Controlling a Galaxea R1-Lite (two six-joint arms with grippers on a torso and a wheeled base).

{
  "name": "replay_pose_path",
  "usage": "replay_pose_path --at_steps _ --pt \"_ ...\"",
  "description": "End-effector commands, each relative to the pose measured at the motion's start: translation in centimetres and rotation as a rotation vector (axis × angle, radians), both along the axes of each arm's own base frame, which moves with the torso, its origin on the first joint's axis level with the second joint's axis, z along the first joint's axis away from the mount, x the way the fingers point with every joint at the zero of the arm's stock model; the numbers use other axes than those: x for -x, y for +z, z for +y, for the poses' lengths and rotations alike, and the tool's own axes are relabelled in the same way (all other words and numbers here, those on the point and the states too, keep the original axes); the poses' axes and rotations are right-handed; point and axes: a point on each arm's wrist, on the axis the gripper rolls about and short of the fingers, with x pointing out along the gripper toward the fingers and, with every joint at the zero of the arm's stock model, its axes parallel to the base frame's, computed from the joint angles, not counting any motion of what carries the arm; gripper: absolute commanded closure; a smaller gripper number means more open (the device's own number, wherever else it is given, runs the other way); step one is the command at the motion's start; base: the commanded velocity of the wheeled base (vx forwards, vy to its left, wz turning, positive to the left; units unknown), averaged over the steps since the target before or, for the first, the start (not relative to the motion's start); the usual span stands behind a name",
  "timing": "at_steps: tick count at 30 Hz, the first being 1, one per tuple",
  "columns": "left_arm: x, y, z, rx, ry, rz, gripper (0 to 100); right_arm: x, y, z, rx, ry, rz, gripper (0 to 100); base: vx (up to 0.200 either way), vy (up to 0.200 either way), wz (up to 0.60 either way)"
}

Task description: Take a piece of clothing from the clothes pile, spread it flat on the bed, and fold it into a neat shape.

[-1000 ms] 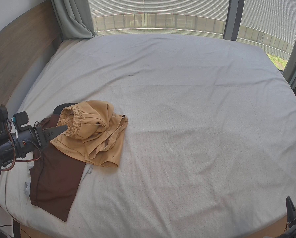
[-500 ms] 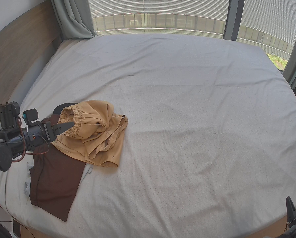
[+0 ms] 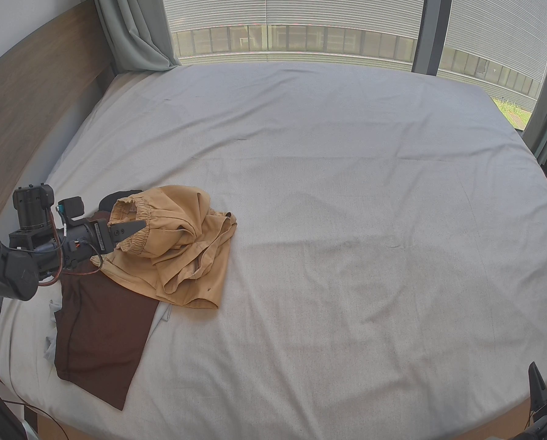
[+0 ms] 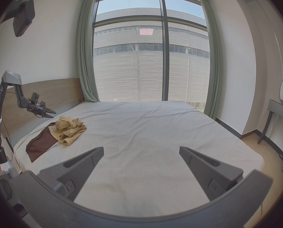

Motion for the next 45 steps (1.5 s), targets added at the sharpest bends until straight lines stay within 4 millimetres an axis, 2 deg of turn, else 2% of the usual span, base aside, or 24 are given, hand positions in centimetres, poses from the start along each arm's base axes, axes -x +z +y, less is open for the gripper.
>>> replay_pose_path --at_steps 1,7,16,38,45 --pt "-1.7 -1.4 0.1 -0.001 -0.003 0.008 0 0.0 -0.5 0.0 0.002 0.0 0.001 0 0.0 0.0 0.0" --pt "-2.9 -2.6 0.1 0.003 -0.019 -0.005 0 0.0 -0.5 0.0 0.002 0.0 0.001 0 0.0 0.0 0.0" --pt "-4.1 -2.5 0.0 0.024 -0.078 -0.031 0 0.0 -0.5 0.0 0.002 0.0 0.001 0 0.0 0.0 0.0" --pt "-4.2 -2.8 -1.2 0.082 -0.228 -0.024 0 0.0 -0.5 0.0 0.002 0.0 0.001 0 0.0 0.0 0.0" --pt "-5.0 -3.2 -2.1 0.085 -0.25 -0.02 0 0.0 -0.5 0.0 0.002 0.0 0.001 0 0.0 0.0 0.0"
